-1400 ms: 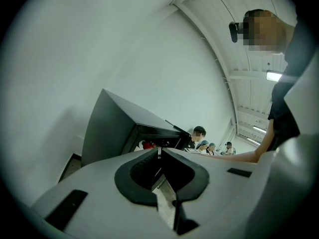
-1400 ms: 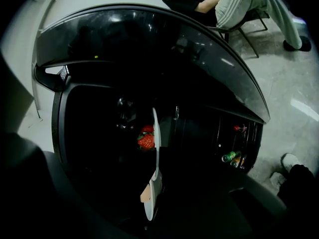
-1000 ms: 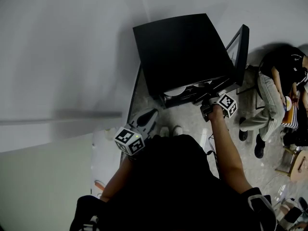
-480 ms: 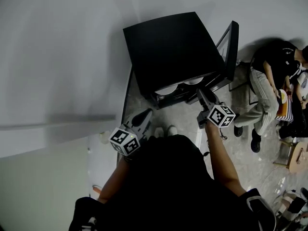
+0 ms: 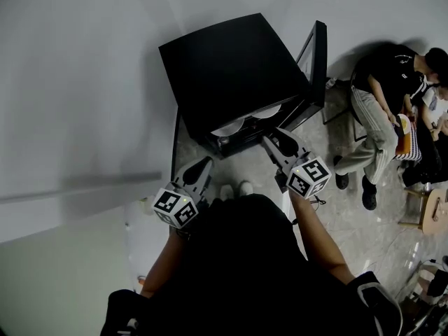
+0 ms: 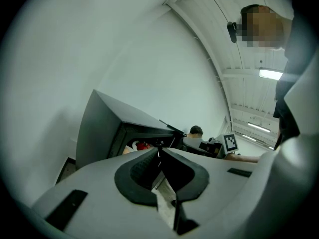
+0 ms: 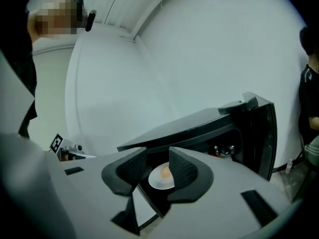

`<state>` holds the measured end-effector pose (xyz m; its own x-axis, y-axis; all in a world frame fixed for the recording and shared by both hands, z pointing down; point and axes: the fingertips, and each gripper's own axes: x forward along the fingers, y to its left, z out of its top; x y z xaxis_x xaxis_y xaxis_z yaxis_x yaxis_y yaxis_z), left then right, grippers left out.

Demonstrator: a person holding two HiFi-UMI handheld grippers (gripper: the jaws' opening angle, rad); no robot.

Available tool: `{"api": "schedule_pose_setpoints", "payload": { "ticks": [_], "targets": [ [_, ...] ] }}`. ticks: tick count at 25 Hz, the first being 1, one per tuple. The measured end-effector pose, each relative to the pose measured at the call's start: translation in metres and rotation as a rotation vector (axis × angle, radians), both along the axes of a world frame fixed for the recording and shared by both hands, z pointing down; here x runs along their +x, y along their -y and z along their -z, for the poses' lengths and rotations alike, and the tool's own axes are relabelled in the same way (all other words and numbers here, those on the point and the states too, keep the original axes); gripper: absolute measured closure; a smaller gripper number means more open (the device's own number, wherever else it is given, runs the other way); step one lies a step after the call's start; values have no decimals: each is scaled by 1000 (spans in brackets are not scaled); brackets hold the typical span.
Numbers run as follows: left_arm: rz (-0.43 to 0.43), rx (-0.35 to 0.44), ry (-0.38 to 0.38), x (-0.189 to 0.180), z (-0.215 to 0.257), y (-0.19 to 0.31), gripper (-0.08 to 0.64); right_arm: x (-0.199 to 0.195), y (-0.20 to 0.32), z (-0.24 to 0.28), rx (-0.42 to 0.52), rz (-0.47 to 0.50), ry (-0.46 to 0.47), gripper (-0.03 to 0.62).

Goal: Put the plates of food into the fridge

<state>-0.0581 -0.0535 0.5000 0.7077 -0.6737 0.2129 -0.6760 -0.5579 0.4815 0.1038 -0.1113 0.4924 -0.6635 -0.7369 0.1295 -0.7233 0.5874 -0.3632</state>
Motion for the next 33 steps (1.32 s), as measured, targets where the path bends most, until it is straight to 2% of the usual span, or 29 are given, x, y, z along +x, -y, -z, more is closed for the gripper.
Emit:
{"api": "schedule_pose_setpoints", "payload": {
  "ticks": [4,10,14,18,22,24,27,33],
  "targets": [
    [14,1,-7,-3,1,-2,537,-12,-16,14,37,40,-11,439],
    [12,3,-12,-6,3,-3,537,-19,-32,38,92,43,-42,471],
    [0,9,-10,-5,1,-4,537,-26,-40,60,189,55,-99,471],
    [-2,-2,-19,-7,-2,-9,537,-37,-53,70,249,82,-171,471],
    [-8,-3,-20,-7,-1,-11,537,-46,-64,85,309,91,-166,471],
    [-10,-4,-22,-7,-2,-11,536,-51,-68,84,327,113,-202,471],
    [-8,-10,-21,-9,-3,-11,537,-58,-72,80,338,143,-254,471],
    [-17,-12,-18,-7,-5,-12,537,-56,-73,73,284,135,-202,471]
  ]
}}
